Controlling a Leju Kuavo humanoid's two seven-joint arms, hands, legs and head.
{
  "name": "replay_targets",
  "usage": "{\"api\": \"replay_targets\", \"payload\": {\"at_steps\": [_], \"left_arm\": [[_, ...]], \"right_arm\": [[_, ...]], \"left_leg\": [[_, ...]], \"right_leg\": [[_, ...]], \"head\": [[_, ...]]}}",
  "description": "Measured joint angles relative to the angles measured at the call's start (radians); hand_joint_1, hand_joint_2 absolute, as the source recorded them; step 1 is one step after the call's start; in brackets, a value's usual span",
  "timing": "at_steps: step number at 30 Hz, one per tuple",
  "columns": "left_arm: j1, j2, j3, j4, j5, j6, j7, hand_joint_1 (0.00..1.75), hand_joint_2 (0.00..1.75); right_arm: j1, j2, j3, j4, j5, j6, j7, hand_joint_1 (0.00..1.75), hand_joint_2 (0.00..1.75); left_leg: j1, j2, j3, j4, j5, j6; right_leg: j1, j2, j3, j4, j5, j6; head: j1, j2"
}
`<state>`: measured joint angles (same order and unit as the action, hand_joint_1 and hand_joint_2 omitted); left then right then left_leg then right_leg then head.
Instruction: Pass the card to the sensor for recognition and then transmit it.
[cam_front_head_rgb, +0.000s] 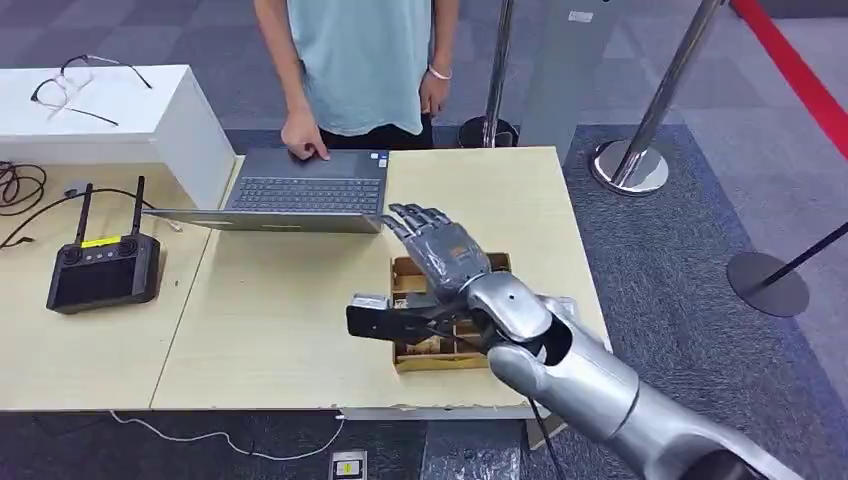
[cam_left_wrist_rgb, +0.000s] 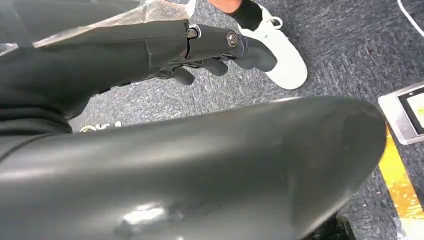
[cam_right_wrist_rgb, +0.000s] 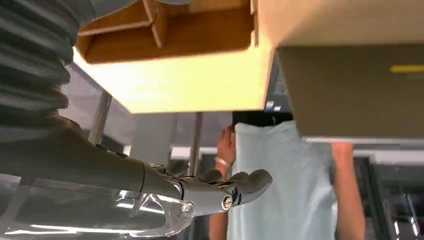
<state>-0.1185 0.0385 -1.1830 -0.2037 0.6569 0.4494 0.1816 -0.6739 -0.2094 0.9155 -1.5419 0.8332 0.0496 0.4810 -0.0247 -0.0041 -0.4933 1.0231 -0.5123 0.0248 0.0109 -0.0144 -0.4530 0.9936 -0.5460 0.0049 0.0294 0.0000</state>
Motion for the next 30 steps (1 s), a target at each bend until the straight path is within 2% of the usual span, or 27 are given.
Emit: {"api": "replay_targets", "payload": {"at_steps": [4,5,6,7,8,9,10,13,16,18,20,23,27,30], "left_arm": [[0.0,0.0,0.0,0.0,0.0,0.001,-0.003,0.0,0.0],[0.0,0.0,0.0,0.0,0.0,0.001,-0.003,0.0,0.0],[0.0,0.0,0.0,0.0,0.0,0.001,-0.003,0.0,0.0],[0.0,0.0,0.0,0.0,0.0,0.0,0.001,0.0,0.0],[0.0,0.0,0.0,0.0,0.0,0.0,0.004,0.0,0.0],[0.0,0.0,0.0,0.0,0.0,0.0,0.005,0.0,0.0],[0.0,0.0,0.0,0.0,0.0,0.0,0.008,0.0,0.0],[0.0,0.0,0.0,0.0,0.0,-0.002,0.014,0.0,0.0],[0.0,0.0,0.0,0.0,0.0,-0.002,0.014,0.0,0.0],[0.0,0.0,0.0,0.0,0.0,-0.002,0.014,0.0,0.0],[0.0,0.0,0.0,0.0,0.0,-0.002,0.014,0.0,0.0],[0.0,0.0,0.0,0.0,0.0,-0.002,0.014,0.0,0.0],[0.0,0.0,0.0,0.0,0.0,-0.002,0.014,0.0,0.0],[0.0,0.0,0.001,0.0,0.0,-0.002,0.014,0.0,0.0]], "right_arm": [[0.0,-0.004,0.015,0.001,-0.032,0.021,0.009,0.02,1.75],[0.0,-0.006,0.019,0.001,-0.039,0.027,0.01,0.24,1.75],[0.0,-0.008,0.023,0.001,-0.045,0.032,0.01,0.24,1.75],[0.0,-0.01,0.027,0.002,-0.053,0.037,0.011,1.12,1.75],[0.0,-0.011,0.031,0.002,-0.058,0.041,0.011,1.34,1.75],[0.001,-0.013,0.034,0.003,-0.061,0.042,0.011,1.34,1.75],[0.001,-0.016,0.04,0.006,-0.065,0.044,0.011,1.5,1.75],[0.002,-0.021,0.052,0.013,-0.069,0.044,0.011,1.5,1.75],[0.004,-0.024,0.063,0.02,-0.069,0.044,0.012,1.36,1.75],[0.005,-0.027,0.07,0.025,-0.069,0.043,0.013,1.17,1.75],[0.005,-0.029,0.075,0.029,-0.069,0.041,0.016,0.89,1.75],[0.007,-0.032,0.078,0.035,-0.069,0.037,0.018,0.63,1.75],[0.01,-0.032,0.084,0.037,-0.069,0.031,0.019,0.63,1.75],[0.012,-0.032,0.086,0.04,-0.069,0.029,0.019,0.56,1.75]], "left_leg": [[0.0,0.0,0.0,0.0,0.0,0.0],[0.0,0.0,0.0,0.0,0.0,0.0],[0.0,0.0,0.0,0.0,0.0,0.0],[0.0,0.0,0.0,0.0,0.0,0.0],[0.0,0.0,0.0,0.0,0.0,0.0],[0.0,0.0,0.0,0.0,0.0,0.0],[0.0,0.0,0.0,0.0,0.0,0.0],[0.0,0.0,0.0,0.0,0.0,0.0],[0.0,0.0,0.0,0.0,0.0,0.0],[0.0,0.0,0.0,0.0,0.0,0.0],[0.0,0.0,0.0,0.0,0.0,0.0],[0.0,0.0,0.0,0.0,0.0,0.0],[0.0,0.0,0.0,0.0,0.0,0.0],[0.0,0.0,0.0,0.0,0.0,0.0]], "right_leg": [[0.0,0.0,0.0,0.0,0.0,0.0],[0.0,0.0,0.0,0.0,0.0,0.0],[0.0,0.0,0.0,0.0,0.0,0.0],[0.0,0.0,0.0,0.0,0.0,0.0],[0.0,0.0,0.0,0.0,0.0,0.0],[0.0,0.0,0.0,0.0,0.0,0.0],[0.0,0.0,0.0,0.0,0.0,0.0],[0.0,0.0,0.0,0.0,0.0,0.0],[0.0,0.0,0.0,0.0,0.0,0.0],[0.0,0.0,0.0,0.0,0.0,0.0],[0.0,0.0,0.0,0.0,0.0,0.0],[0.0,0.0,0.0,0.0,0.0,0.0],[0.0,0.0,0.0,0.0,0.0,0.0],[0.0,0.0,0.0,0.0,0.0,0.0]], "head": [[0.0,0.0],[0.0,0.0],[0.0,0.0],[0.0,0.0],[0.0,0.0],[0.0,0.0],[0.0,0.0],[0.0,0.0],[0.0,0.0],[0.0,0.0],[0.0,0.0],[0.0,0.0],[0.0,0.0],[0.0,0.0]]}}
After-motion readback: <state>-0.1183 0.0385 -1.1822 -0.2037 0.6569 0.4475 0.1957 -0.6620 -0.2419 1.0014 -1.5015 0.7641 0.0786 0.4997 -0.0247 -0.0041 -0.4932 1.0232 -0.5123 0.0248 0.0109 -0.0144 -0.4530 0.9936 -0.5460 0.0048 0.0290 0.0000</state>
